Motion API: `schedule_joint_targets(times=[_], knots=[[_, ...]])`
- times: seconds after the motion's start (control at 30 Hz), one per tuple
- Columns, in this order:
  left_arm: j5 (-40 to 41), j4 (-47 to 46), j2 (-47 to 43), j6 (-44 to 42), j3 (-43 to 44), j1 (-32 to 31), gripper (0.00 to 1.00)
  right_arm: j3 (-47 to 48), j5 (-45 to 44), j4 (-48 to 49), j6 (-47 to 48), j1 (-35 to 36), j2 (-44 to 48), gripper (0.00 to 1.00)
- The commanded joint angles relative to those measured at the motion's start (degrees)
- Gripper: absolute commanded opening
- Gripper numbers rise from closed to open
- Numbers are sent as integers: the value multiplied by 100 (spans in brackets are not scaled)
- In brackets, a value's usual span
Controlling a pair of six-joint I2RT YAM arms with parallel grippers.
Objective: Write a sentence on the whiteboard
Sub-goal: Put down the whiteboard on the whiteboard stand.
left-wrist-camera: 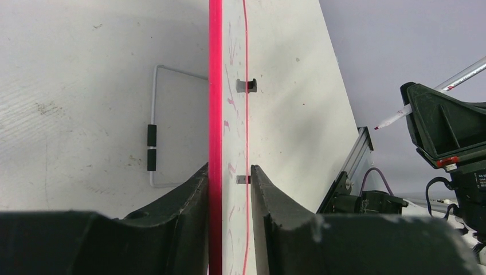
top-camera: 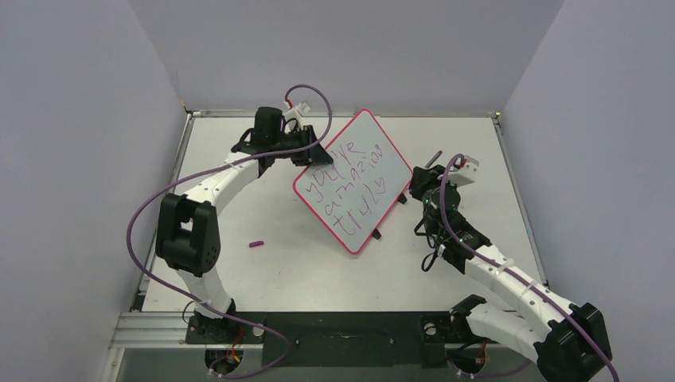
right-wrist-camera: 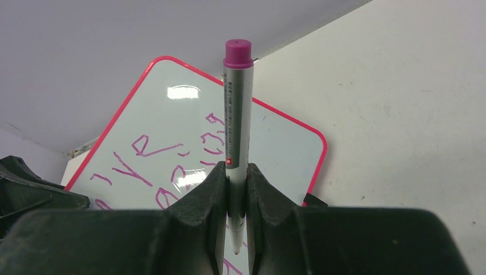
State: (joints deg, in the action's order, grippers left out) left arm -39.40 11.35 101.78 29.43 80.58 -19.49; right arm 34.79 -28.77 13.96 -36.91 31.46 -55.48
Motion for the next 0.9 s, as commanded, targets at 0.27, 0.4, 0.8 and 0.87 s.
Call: schedule_joint_targets(times=[0.27,0.4,0.8,0.87], knots=[[-20,-418,-363,-55,-73,-117,35,-101,-115,25,20,-82,268,0],[130,-421,-398,-120,-128,-113,41,-118,-108,3,20,-95,312,0],[434,-417,-359,-232,-293,-86,50,-147,-87,-16,19,-127,352,0],[471,-441,-374,-235,-312,-78,52,-141,-72,-16,21,-123,346,0]])
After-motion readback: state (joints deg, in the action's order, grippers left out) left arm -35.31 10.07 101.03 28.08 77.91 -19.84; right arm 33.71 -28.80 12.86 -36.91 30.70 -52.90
